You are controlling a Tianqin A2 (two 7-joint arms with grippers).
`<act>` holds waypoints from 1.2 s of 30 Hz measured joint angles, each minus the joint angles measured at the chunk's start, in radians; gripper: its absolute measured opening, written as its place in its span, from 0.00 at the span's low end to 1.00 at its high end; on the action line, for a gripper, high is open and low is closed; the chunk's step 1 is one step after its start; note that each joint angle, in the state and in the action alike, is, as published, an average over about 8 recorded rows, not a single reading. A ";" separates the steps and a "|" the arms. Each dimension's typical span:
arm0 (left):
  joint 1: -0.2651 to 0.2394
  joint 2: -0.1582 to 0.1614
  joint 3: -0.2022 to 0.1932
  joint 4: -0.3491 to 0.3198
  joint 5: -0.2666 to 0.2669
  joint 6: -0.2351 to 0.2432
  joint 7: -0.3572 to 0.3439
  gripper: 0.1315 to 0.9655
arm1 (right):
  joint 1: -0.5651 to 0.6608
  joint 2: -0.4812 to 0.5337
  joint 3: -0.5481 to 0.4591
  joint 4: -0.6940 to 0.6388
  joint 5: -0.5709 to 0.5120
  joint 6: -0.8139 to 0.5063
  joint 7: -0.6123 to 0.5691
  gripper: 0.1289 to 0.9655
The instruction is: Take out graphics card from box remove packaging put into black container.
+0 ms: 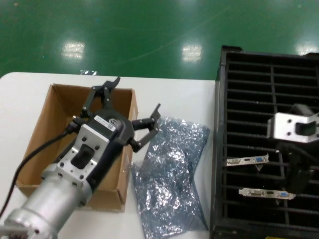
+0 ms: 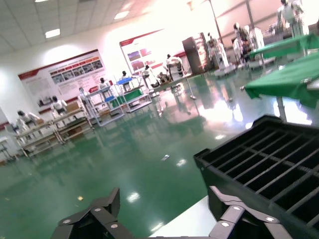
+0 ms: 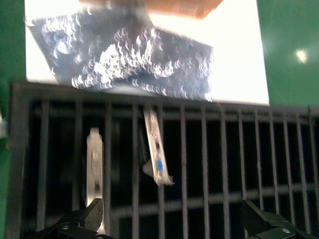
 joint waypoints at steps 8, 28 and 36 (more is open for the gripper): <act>0.010 -0.015 0.005 0.032 -0.080 -0.045 0.046 0.65 | -0.079 -0.026 0.052 -0.008 0.071 0.110 -0.054 1.00; 0.048 -0.063 0.013 0.149 -0.373 -0.203 0.209 0.97 | -0.369 -0.120 0.239 -0.035 0.330 0.514 -0.250 1.00; 0.063 -0.082 0.017 0.198 -0.493 -0.268 0.275 1.00 | -0.490 -0.159 0.317 -0.046 0.437 0.680 -0.331 1.00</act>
